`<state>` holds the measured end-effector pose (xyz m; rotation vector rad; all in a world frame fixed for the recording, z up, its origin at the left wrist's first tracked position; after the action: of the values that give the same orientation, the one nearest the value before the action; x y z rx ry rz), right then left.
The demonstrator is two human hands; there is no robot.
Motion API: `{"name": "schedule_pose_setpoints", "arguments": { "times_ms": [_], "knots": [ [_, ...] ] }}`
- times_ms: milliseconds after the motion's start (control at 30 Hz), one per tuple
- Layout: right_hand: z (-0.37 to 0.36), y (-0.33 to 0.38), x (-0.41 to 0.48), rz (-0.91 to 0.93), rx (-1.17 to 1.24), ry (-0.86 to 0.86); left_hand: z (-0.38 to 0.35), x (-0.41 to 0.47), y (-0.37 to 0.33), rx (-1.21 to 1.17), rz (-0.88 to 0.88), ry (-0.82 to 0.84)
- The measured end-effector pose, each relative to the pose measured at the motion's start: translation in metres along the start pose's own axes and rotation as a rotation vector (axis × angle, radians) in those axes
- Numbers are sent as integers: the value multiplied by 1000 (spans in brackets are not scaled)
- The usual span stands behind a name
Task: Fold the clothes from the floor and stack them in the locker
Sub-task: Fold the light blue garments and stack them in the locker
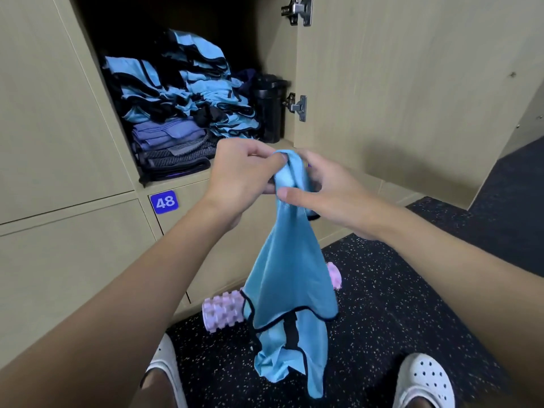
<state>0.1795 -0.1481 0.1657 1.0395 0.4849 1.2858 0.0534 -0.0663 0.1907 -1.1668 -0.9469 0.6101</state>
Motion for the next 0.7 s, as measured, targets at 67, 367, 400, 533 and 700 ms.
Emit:
{"name": "schedule_pose_setpoints", "arguments": {
  "times_ms": [67, 367, 400, 533, 700],
  "knots": [
    [-1, 2, 1, 30, -107, -66, 0, -1, -3, -58, -24, 9],
    [29, 4, 5, 16, 57, -348, 6, -12, 70, 351, 189, 602],
    [31, 2, 5, 6, 55, -361, 5, -12, 71, 376, 172, 587],
    [39, -12, 7, -111, -88, -427, 2, -6, 54, 270, 157, 332],
    [25, -6, 0, -55, -213, -472, -3, 5, 27, 82, 112, 4]
  ]
}}
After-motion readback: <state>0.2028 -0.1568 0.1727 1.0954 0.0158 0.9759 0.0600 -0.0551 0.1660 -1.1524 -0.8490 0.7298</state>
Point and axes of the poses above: each hand's wrist, its own x-axis towards the middle knuckle, its own z-axis out of the back of the hand, y = z × x, the point moved 2 cm from there along x, towards the middle knuckle, and after that the axes turned 3 degrees about -x, right-handed, at the moved point
